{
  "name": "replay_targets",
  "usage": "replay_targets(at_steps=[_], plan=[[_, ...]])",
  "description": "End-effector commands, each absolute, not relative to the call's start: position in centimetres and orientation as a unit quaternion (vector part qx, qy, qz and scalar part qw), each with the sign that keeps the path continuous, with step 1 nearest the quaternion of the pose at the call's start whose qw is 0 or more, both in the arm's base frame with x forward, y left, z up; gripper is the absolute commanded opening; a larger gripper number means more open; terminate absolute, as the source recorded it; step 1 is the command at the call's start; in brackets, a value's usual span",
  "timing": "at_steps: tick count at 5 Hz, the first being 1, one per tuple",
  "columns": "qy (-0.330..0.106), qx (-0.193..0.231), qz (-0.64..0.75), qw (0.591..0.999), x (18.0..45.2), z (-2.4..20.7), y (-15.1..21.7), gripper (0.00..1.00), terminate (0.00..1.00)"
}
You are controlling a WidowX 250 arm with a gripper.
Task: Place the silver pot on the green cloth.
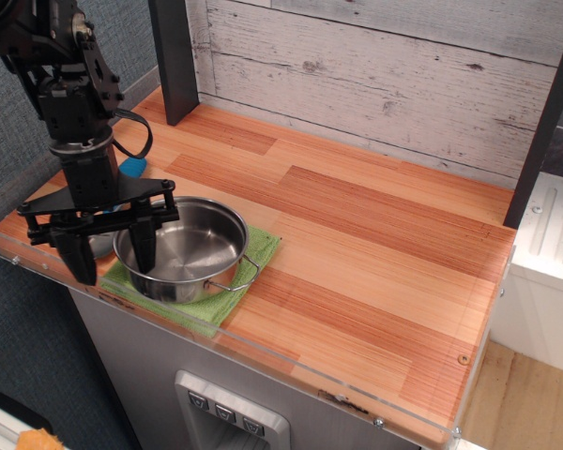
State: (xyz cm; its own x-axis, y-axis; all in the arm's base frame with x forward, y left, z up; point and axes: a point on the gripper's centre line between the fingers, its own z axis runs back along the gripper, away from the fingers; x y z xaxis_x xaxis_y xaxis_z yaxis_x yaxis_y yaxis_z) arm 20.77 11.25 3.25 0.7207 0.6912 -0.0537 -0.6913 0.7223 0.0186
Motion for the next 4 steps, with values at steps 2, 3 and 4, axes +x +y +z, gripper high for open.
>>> replay_targets(at_steps=[2, 3, 4], plan=[[-0.02, 0.037, 0.345, 0.938, 22.6, 6.0, 11.0, 1.0, 0.0], [-0.027, 0.04, 0.339, 0.94, 23.0, 6.0, 10.8, 1.0, 0.0], [-0.038, 0.034, 0.342, 0.938, 23.3, 5.7, 10.3, 1.0, 0.0]])
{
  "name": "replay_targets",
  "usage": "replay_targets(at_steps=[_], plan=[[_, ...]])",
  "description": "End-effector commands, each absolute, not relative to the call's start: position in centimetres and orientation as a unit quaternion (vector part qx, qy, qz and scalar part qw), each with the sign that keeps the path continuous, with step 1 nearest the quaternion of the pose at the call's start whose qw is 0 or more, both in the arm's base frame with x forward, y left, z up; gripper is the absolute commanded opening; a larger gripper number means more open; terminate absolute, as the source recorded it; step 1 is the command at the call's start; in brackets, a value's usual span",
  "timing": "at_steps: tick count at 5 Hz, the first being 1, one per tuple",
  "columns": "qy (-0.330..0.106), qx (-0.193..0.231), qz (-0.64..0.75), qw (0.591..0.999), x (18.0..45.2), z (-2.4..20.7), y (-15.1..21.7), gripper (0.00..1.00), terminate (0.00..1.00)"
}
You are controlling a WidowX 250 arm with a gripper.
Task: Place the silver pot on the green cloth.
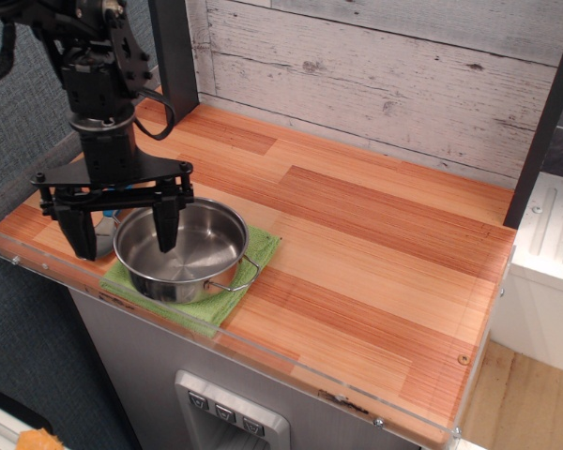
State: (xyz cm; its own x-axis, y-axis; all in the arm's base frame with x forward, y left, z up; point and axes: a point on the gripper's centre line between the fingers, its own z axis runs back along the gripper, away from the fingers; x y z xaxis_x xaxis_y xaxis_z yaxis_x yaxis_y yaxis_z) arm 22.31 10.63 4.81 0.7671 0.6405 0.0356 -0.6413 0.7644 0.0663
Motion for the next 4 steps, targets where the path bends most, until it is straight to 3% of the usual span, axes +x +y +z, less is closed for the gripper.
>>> replay_targets(at_steps=[1, 4], plan=[[-0.053, 0.036, 0.353, 0.933, 23.8, 5.1, 10.0, 1.0, 0.0], [-0.067, 0.038, 0.361, 0.929, 24.9, 5.2, 9.9, 1.0, 0.0]])
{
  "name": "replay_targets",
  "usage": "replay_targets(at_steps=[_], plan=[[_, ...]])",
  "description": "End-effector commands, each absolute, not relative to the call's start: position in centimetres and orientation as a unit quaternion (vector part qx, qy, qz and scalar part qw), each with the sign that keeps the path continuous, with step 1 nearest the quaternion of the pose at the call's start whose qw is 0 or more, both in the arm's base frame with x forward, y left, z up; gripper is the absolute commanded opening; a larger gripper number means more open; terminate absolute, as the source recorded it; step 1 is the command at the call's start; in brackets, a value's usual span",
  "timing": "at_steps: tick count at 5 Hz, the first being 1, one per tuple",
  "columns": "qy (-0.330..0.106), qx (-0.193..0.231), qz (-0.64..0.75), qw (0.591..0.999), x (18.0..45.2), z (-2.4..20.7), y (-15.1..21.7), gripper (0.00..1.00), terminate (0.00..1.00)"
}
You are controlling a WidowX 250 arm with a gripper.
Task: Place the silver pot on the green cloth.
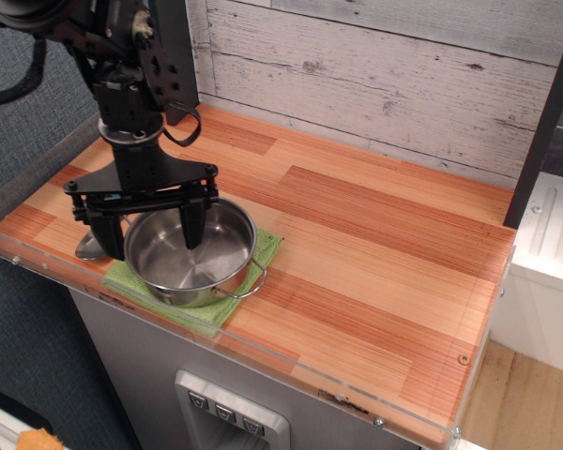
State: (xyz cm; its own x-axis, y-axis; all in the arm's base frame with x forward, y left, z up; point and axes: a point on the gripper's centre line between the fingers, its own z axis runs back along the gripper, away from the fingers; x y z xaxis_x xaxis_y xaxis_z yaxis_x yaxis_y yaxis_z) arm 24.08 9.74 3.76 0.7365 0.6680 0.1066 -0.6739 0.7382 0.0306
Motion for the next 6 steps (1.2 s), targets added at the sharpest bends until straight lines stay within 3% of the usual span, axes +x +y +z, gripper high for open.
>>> replay_targets(at_steps=[1, 3, 5, 6], plan=[[-0.076, 0.054, 0.361, 0.928, 24.9, 6.8, 10.0, 1.0, 0.0], [-0.072, 0.101, 0.323, 0.938, 26.1, 10.3, 9.4, 1.0, 0.0], [-0.09, 0.171, 0.146, 0.97, 31.4, 12.7, 6.4, 1.0, 0.0], [-0.108, 0.174, 0.102, 0.973, 32.8, 13.2, 5.3, 1.0, 0.0]])
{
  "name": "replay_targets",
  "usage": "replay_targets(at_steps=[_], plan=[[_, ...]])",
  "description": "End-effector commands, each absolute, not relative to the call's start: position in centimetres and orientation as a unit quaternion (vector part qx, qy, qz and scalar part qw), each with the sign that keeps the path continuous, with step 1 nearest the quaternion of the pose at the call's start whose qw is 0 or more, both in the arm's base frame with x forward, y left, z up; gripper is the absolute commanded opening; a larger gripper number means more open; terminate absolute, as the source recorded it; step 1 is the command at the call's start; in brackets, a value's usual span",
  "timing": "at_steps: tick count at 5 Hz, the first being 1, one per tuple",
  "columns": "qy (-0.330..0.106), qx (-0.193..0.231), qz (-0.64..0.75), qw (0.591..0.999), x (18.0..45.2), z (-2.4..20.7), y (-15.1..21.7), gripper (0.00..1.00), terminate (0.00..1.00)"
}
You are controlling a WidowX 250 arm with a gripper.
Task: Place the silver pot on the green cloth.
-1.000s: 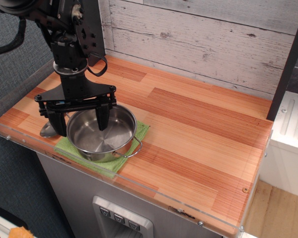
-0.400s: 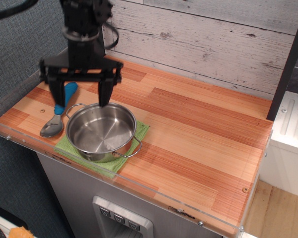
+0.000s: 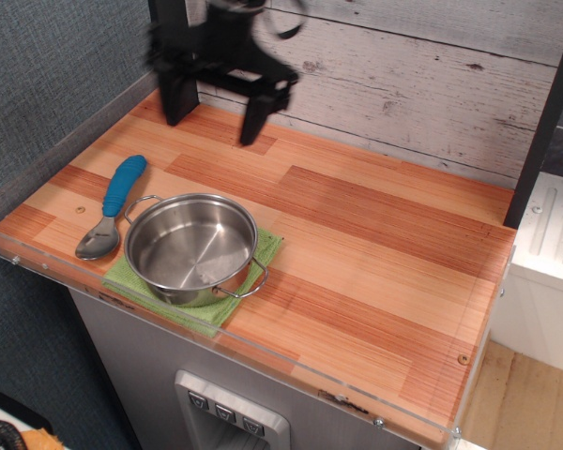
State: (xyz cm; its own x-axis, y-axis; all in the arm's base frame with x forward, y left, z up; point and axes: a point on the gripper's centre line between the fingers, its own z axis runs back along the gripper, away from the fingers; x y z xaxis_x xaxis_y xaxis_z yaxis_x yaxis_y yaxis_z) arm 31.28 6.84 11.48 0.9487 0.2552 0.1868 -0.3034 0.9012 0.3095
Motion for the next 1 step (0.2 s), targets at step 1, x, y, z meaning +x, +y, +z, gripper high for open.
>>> replay_targets(at_steps=[1], plan=[[-0.12, 0.158, 0.067, 0.978, 33.86, 13.49, 4.46, 1.0, 1.0]])
